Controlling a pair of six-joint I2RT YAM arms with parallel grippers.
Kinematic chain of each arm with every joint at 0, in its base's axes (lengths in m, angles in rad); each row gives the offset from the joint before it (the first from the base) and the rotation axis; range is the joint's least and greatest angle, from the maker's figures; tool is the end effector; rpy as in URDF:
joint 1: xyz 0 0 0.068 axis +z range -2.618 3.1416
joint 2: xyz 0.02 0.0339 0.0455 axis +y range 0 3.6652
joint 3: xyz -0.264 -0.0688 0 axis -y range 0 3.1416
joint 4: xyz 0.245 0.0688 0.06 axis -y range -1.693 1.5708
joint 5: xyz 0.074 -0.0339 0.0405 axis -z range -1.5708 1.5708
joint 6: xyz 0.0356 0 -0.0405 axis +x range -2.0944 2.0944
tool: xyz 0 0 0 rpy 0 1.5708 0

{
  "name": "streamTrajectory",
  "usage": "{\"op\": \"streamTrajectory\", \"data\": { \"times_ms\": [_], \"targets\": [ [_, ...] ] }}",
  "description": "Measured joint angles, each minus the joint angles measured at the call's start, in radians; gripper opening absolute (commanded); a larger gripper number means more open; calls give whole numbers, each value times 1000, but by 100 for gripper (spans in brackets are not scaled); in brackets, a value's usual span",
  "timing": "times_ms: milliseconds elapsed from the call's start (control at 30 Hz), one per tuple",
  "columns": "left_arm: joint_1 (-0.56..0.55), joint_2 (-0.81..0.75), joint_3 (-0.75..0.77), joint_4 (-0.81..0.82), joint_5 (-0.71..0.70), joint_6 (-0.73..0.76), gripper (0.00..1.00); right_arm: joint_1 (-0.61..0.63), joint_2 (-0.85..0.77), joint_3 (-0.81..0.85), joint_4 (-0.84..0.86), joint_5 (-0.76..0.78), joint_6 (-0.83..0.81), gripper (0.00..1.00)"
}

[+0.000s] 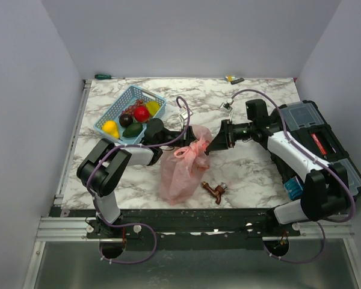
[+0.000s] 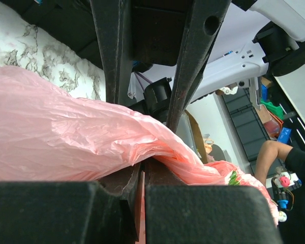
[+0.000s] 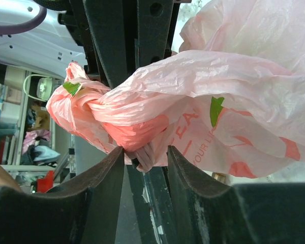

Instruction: Place the fake fruits into the plastic bag and tie a complex knot

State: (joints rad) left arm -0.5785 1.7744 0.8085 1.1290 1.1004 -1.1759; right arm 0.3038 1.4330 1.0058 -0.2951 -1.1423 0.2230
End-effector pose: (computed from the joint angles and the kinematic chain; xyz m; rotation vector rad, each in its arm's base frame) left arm 0.2765 -0.2185 0.2193 0.6262 1.8463 -2.0511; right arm 0.2749 0.1201 0.2694 -0.7058 2.1094 1.5766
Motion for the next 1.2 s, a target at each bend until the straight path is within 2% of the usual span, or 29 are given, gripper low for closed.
{"op": "streamTrajectory", "data": {
  "times_ms": [100,233,267,567,733,833,933,1100,1200],
  "targets": [
    [0,5,1,8,0,-3,0,0,6,-7,10,-11,6,29],
    [0,9,1,9,1,-6,0,0,8,-11,14,-28,12,3],
    [0,9,1,10,4,-6,1,0,8,-11,13,-31,8,1],
    [12,2,-11,3,5,10,23,-4,8,-11,-10,-35,-40,1],
    [47,-28,-40,-18,5,35,38,-4,8,-8,-31,-34,-59,1],
    [77,-71,-83,-42,6,60,43,-4,8,4,-53,-25,-81,1],
    [122,-167,-129,-138,8,133,48,-4,5,14,-69,-18,-108,1],
    [248,-402,-143,-439,16,365,56,-4,0,16,-85,-5,-136,1],
    [280,-517,-55,-780,10,623,56,-3,-1,16,-91,4,-146,1]
  ]
}}
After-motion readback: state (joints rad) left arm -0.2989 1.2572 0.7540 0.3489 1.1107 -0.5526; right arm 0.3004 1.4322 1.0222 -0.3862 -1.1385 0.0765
